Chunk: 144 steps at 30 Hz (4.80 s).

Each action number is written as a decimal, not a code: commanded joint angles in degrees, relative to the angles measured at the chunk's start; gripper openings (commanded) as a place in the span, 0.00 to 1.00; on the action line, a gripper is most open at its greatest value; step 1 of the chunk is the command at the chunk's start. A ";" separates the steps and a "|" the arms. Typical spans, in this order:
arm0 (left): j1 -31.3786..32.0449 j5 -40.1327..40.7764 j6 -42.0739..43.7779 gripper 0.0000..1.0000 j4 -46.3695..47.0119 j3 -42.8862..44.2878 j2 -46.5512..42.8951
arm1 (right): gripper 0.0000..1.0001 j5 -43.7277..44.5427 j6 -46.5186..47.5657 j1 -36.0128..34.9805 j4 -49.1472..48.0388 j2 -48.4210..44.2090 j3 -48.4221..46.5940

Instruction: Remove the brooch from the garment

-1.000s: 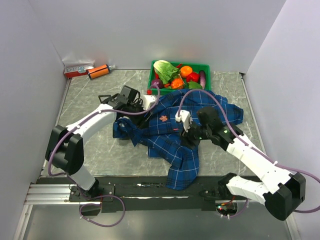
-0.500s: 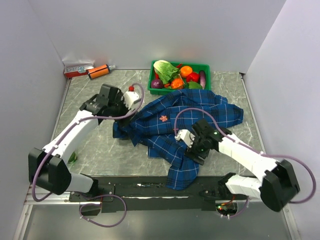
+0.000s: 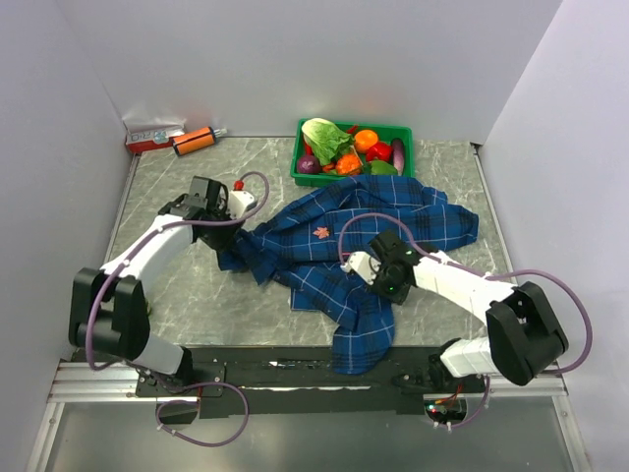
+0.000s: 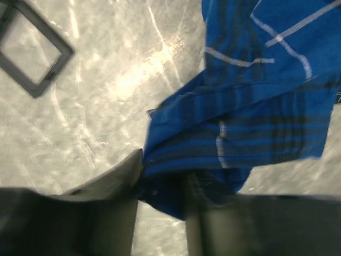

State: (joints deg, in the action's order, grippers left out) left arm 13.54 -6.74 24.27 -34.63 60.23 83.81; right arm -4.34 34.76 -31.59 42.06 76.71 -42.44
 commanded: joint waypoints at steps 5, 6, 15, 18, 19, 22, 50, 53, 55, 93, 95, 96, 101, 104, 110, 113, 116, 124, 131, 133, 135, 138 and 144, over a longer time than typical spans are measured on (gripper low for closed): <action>-0.53 -8.45 -1.16 0.01 -0.17 9.54 1.36 | 0.03 12.85 26.39 9.35 -16.01 -7.97 0.43; -0.53 -8.55 -1.77 0.01 -0.35 10.60 1.18 | 0.02 14.87 29.98 10.40 -17.87 -8.06 -0.19; -0.62 -8.20 -2.21 0.01 -0.17 15.27 0.30 | 0.67 -5.21 5.77 11.64 6.60 -2.53 -20.32; -0.62 -7.50 -2.13 0.01 0.27 15.62 0.56 | 0.99 -15.77 -0.21 11.38 13.64 -3.05 -17.87; -0.71 -6.89 -2.12 0.01 0.53 15.80 0.65 | 1.00 -16.83 -1.44 11.29 15.05 -2.79 -16.90; -1.58 -6.79 -2.47 0.01 1.32 16.76 1.00 | 1.00 -20.00 -3.13 11.38 15.77 -1.57 -13.20; -5.72 -6.35 0.25 0.01 0.88 17.29 -0.05 | 0.20 3.36 11.41 10.66 7.25 8.82 -8.98; -5.81 -7.40 -0.28 0.01 1.15 17.82 1.00 | 0.18 9.68 21.44 17.69 5.23 6.09 -10.47; -5.81 -7.50 -0.63 0.01 1.41 18.87 1.70 | 0.19 12.84 25.95 21.64 1.72 4.51 -12.13; 5.09 -35.69 -29.01 0.57 18.11 24.30 19.97 | 0.45 -33.46 -17.61 22.54 1.28 30.52 -49.69; 5.44 -36.41 -30.77 0.56 18.81 26.25 24.02 | 0.45 -32.41 -18.06 22.37 -1.18 30.35 -47.05; 5.44 -36.93 -31.21 0.55 18.81 26.87 25.16 | 0.44 -31.70 -17.98 22.37 -1.63 30.17 -44.17; 5.79 -41.42 -36.22 0.55 19.95 29.42 33.60 | 0.44 -26.96 -15.60 20.70 -2.25 29.99 -37.64; 6.15 -39.84 -37.54 0.57 21.01 31.08 36.94 | 0.44 -26.95 -16.66 20.61 -2.08 30.60 -36.40; 6.23 -40.10 -39.04 0.60 20.66 33.99 42.05 | 0.45 -27.04 -16.83 20.61 -2.07 31.75 -36.93; 6.50 -41.07 -38.43 0.55 19.96 33.47 42.58 | 0.46 -27.56 -16.75 20.52 -1.63 32.54 -37.72; 7.11 -41.68 -37.81 0.52 19.17 32.77 42.84 | 0.47 -27.92 -16.75 20.52 -0.93 33.68 -38.60; 9.57 -43.89 -37.72 0.45 19.08 32.15 42.84 | 0.47 -28.01 -16.57 20.52 -0.58 35.35 -39.74; 9.93 -41.52 -37.02 0.27 18.02 32.76 43.19 | 0.48 -28.01 -16.57 20.61 -0.67 35.18 -39.48; 9.93 -40.20 -36.31 0.28 17.24 32.76 43.10 | 0.48 -27.92 -16.57 20.61 -1.02 35.00 -39.13; 10.01 -35.37 -36.14 0.42 16.27 33.02 43.36 | 0.49 -27.92 -16.74 20.52 -1.19 34.83 -38.86; 10.10 -34.66 -34.47 0.34 13.37 34.52 44.07 | 0.48 -28.01 -16.92 20.61 -1.37 34.74 -38.51; 10.10 -34.91 -34.12 0.27 11.34 33.73 43.37 | 0.49 -27.65 -17.10 20.52 -1.90 34.21 -38.16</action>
State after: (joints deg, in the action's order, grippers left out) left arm 23.29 -41.93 -11.20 -20.32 92.40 127.74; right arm -32.14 18.00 -11.00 41.43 111.87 -79.81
